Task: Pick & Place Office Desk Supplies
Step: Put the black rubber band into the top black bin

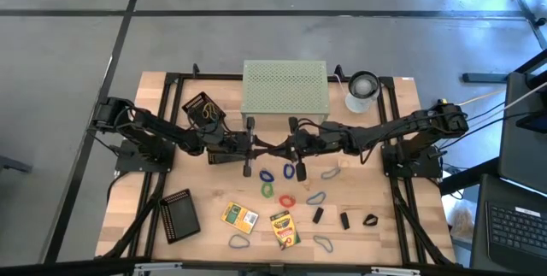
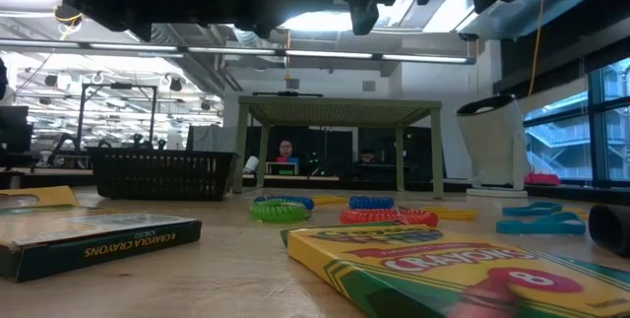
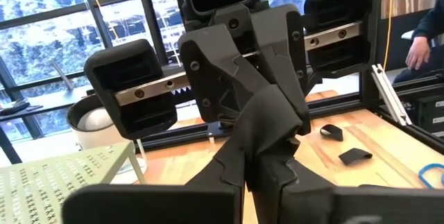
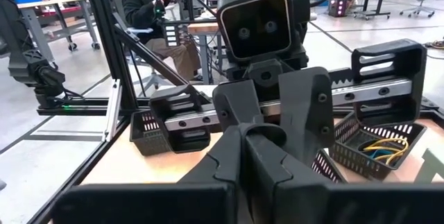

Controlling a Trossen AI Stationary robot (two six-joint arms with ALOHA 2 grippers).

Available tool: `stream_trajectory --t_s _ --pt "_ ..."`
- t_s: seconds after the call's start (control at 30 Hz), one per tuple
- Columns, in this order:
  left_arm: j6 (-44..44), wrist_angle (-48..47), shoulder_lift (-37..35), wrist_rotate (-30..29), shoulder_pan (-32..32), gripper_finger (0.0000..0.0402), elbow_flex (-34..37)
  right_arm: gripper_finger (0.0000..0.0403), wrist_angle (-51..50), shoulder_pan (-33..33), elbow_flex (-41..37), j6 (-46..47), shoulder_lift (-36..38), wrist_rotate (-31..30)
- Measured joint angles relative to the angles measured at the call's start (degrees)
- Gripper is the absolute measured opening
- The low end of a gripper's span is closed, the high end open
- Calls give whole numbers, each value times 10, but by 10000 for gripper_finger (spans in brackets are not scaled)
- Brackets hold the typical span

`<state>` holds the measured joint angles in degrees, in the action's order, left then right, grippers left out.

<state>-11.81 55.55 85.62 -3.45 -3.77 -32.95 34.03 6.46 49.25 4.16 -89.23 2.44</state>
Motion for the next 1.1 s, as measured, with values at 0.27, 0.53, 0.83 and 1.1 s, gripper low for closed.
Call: stream_trajectory --t_s 0.27,0.53,0.83,1.1 --pt "5 -10 0 -1 0 4 0 92 -20 0 0 18 0 2" --pt "21 -18 0 0 0 3 0 165 -139 0 0 9 57 -22" --pt "21 -15 0 3 0 5 0 180 -357 0 0 72 151 -81" --pt "22 -4 0 1 0 5 0 163 -445 4 0 117 152 -95"
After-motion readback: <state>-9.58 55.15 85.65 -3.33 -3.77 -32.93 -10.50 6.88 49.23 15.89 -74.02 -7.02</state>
